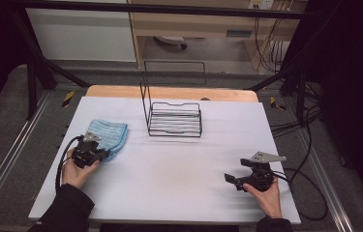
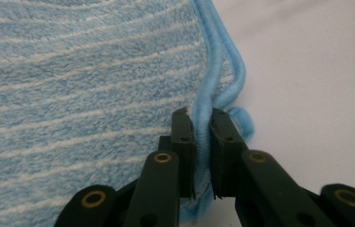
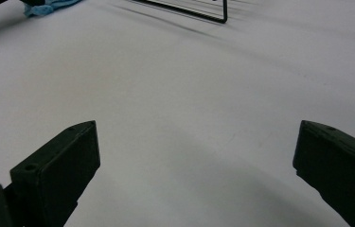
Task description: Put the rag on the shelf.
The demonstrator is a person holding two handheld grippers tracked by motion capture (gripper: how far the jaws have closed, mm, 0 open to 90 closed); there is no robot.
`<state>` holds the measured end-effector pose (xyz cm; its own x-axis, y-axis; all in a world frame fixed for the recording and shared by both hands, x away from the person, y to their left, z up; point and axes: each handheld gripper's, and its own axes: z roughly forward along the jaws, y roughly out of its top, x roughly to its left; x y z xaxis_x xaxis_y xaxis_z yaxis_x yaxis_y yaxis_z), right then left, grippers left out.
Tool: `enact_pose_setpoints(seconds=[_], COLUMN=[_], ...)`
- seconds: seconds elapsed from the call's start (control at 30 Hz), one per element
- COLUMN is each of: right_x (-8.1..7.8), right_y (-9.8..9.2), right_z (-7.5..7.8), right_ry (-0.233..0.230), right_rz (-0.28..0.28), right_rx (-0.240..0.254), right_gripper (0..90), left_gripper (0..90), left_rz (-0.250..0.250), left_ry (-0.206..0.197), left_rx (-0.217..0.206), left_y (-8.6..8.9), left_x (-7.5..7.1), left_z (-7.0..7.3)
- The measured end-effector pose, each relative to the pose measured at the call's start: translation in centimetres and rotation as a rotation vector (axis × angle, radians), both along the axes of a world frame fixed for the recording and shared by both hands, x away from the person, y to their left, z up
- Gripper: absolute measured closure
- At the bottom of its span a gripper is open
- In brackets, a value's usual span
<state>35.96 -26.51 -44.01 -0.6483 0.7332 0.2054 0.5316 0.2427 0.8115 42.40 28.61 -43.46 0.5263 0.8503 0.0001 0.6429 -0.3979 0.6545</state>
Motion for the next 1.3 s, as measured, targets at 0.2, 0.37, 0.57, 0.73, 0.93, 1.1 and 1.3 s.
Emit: enact_pose_setpoints(seconds=[0.2, 0.37, 0.57, 0.73, 0.93, 1.1, 1.3], right_x=[0.0, 0.0, 0.0, 0.0, 0.0, 0.0, 0.0], right_y=[0.0, 0.0, 0.0, 0.0, 0.0, 0.0, -0.1], right_z=[0.0, 0.0, 0.0, 0.0, 0.0, 0.1, 0.1], right_ry=[0.000, 0.000, 0.001, 0.001, 0.000, 0.000, -0.001], right_rz=[0.000, 0.002, 0.002, 0.000, 0.001, 0.000, 0.001], right_rx=[0.001, 0.001, 0.000, 0.002, 0.001, 0.004, 0.002], right_gripper=[2.1, 2.1, 2.1, 2.1, 2.1, 2.1, 2.1], left_gripper=[83.8, 83.9, 83.9, 83.9, 83.9, 83.8, 83.8], left_rz=[0.004, 0.014, 0.018, 0.012, -0.005, -0.029, -0.060], left_ry=[0.004, -0.025, -0.022, -0.018, -0.007, -0.001, 0.008], left_rx=[-0.036, -0.077, -0.113, -0.119, -0.124, -0.128, -0.140], left_y=[0.3, 0.5, 0.4, 0.1, -0.4, -1.0, -2.0], left_x=[-0.1, -0.5, -0.7, -0.9, -1.5, -2.1, -2.7], left_z=[0.3, 0.9, 1.0, 0.9, 0.8, 0.9, 0.8])
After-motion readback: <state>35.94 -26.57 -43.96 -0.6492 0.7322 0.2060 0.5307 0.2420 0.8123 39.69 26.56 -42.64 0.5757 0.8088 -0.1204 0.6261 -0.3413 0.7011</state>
